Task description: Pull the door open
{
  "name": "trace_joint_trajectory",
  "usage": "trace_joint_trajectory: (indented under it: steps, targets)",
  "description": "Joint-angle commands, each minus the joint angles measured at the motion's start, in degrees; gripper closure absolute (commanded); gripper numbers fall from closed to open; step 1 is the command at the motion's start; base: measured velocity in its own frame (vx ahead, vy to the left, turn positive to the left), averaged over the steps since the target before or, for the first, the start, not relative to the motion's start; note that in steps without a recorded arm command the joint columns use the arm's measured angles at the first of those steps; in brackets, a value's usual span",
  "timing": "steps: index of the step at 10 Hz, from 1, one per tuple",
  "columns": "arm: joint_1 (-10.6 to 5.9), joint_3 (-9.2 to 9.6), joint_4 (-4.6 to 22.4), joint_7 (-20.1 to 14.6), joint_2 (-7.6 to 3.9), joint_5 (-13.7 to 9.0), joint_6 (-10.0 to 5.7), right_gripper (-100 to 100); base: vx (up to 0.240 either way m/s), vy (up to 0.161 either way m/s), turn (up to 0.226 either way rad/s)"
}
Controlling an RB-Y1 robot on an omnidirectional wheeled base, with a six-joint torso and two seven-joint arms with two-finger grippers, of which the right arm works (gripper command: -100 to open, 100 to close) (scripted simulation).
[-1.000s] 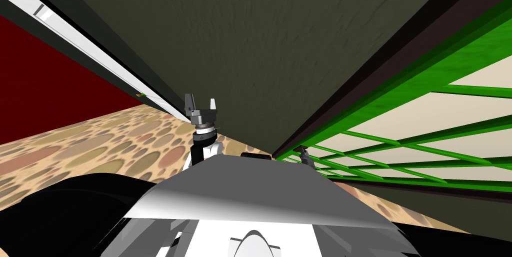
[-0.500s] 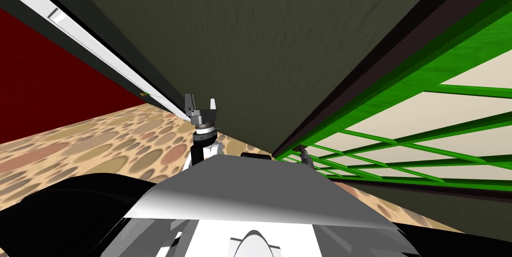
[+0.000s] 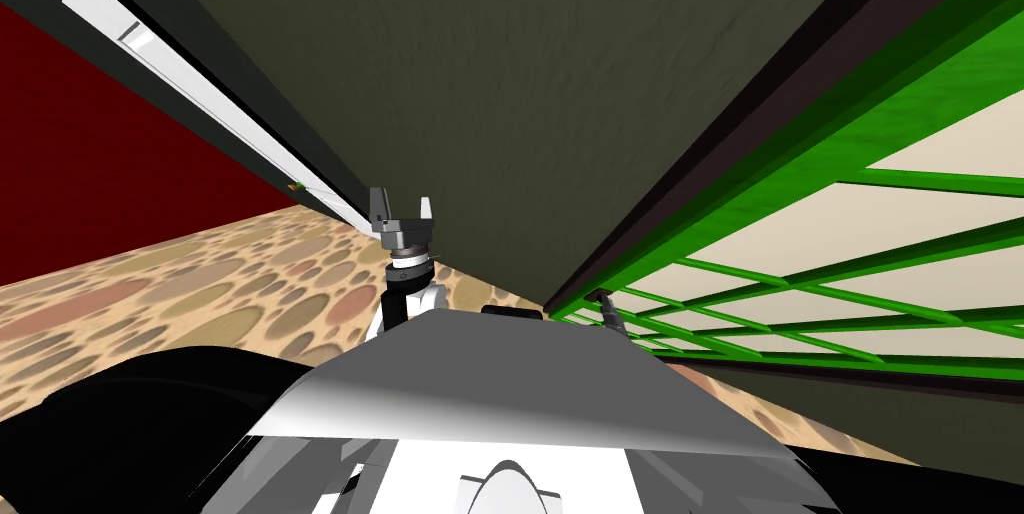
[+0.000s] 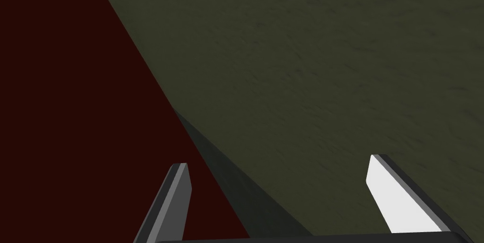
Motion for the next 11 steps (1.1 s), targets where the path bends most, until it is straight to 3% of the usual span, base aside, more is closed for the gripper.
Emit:
trace_joint_trajectory:
  steps: [1,11]
  targets:
    - [0.10,0.44,-0.2,-2.2,0.20,-0.2,0.41,100,-0.035,-0.010,0.020]
    - [-0.73,2.50,-0.9,-16.2,0.00,-3.4,1.42,100,-0.037,-0.010,0.025]
